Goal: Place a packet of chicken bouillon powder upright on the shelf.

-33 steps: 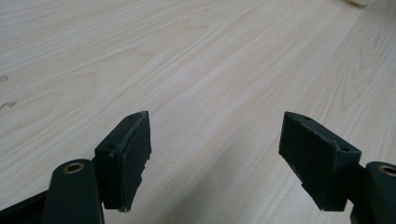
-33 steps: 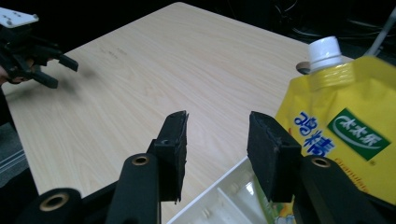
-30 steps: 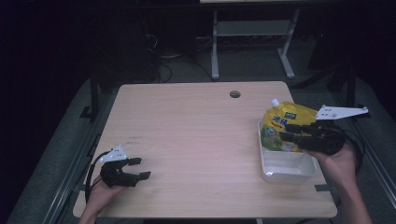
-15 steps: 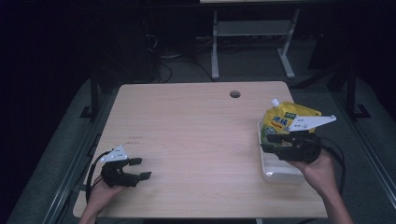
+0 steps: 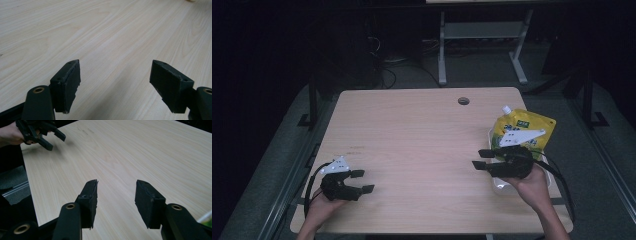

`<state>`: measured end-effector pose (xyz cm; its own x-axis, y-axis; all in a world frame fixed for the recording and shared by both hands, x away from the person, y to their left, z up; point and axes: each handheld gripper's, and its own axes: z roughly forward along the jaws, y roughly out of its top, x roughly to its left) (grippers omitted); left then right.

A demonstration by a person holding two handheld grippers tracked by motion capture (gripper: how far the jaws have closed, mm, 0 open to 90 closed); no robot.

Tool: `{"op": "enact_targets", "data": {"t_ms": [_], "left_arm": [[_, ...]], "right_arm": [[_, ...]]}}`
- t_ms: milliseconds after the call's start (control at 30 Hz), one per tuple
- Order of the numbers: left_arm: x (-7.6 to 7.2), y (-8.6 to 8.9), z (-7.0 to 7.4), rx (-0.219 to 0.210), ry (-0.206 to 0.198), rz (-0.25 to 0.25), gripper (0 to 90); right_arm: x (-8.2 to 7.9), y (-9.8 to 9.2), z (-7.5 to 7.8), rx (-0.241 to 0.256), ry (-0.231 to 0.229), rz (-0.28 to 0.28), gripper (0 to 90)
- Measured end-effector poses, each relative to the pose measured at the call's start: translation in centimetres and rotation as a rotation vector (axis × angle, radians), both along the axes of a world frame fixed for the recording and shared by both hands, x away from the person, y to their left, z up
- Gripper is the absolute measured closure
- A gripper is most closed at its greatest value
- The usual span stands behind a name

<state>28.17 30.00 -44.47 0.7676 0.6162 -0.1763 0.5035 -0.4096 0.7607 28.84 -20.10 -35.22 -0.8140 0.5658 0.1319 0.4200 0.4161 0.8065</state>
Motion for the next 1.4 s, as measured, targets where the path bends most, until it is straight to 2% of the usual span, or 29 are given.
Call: {"op": "enact_targets", "data": {"t_ms": [100,533,700,1100,1333,1400], "left_arm": [[0.0,0.0,0.1,-0.002,-0.004,0.0,24.4],[-0.1,-0.1,0.0,0.005,-0.004,-0.007,24.4],[-0.1,-0.2,0.0,0.004,-0.003,-0.008,24.4],[-0.1,-0.5,-0.1,0.007,0.0,-0.023,24.3],[-0.1,-0.7,0.0,-0.002,-0.001,-0.026,23.9],[-0.2,-0.8,0.0,0.0,-0.001,-0.028,23.7]], "right_arm": [[0.0,0.6,-0.4,0.011,0.004,0.012,51.4],[-0.4,3.5,-2.6,-0.015,0.003,0.042,47.3],[-0.6,4.5,-3.5,-0.007,0.009,0.048,46.2],[-1.0,5.8,-4.8,-0.005,0.011,0.048,39.1],[-1.4,6.4,-5.6,-0.02,-0.007,0.038,34.6],[-1.7,6.8,-6.1,-0.041,-0.012,0.04,33.4]]}}
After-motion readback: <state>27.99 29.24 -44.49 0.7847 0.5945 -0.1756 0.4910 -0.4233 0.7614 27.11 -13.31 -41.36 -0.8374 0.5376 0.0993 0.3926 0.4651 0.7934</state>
